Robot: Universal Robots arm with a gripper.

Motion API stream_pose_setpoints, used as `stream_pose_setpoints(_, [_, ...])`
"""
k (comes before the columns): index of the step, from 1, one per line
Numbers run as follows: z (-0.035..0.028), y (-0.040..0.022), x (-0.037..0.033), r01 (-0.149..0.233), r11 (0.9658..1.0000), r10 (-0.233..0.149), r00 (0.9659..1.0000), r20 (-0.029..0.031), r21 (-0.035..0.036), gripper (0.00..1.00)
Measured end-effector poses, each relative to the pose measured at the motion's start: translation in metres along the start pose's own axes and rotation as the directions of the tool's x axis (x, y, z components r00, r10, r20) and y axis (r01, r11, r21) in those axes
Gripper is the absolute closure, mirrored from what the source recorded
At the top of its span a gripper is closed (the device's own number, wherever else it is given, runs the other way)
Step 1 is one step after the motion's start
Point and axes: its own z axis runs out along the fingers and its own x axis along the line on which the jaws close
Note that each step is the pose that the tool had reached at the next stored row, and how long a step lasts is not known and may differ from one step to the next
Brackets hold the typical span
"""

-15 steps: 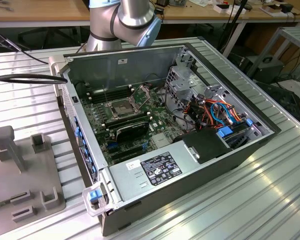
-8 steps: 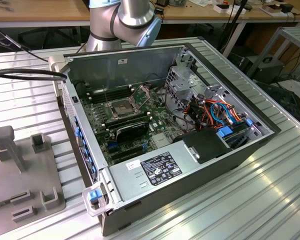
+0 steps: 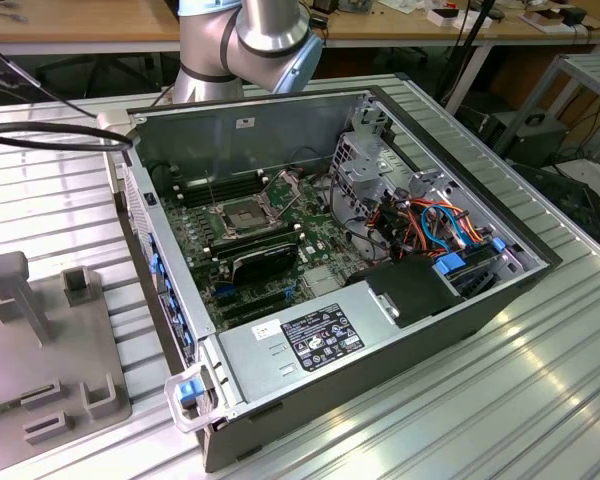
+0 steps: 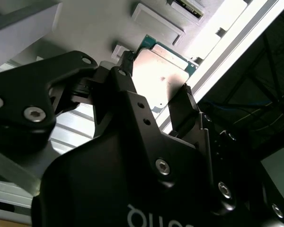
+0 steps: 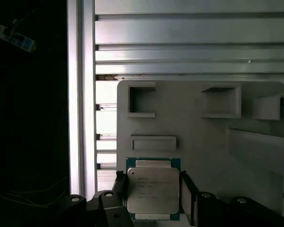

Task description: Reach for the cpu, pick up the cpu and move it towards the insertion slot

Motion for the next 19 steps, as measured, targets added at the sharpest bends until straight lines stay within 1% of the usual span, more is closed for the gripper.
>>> stream_pose_setpoints(5, [-0.006, 0.0, 0.0001, 0.0, 1.0, 0.0, 1.0, -0.0001, 0.0, 0.45])
stream_pose_setpoints(8, [-0.0119, 0.0001, 0.0002, 0.0, 1.0, 0.0, 1.0, 0.0, 0.0, 0.45])
stream_pose_setpoints(15, [-0.0202, 0.0002, 0.0004, 0.0, 1.0, 0.0, 1.0, -0.0002, 0.0001, 0.45])
stream_pose_setpoints(19, [-0.0275, 0.0003, 0.0005, 0.0, 1.0, 0.0, 1.0, 0.0, 0.0002, 0.45])
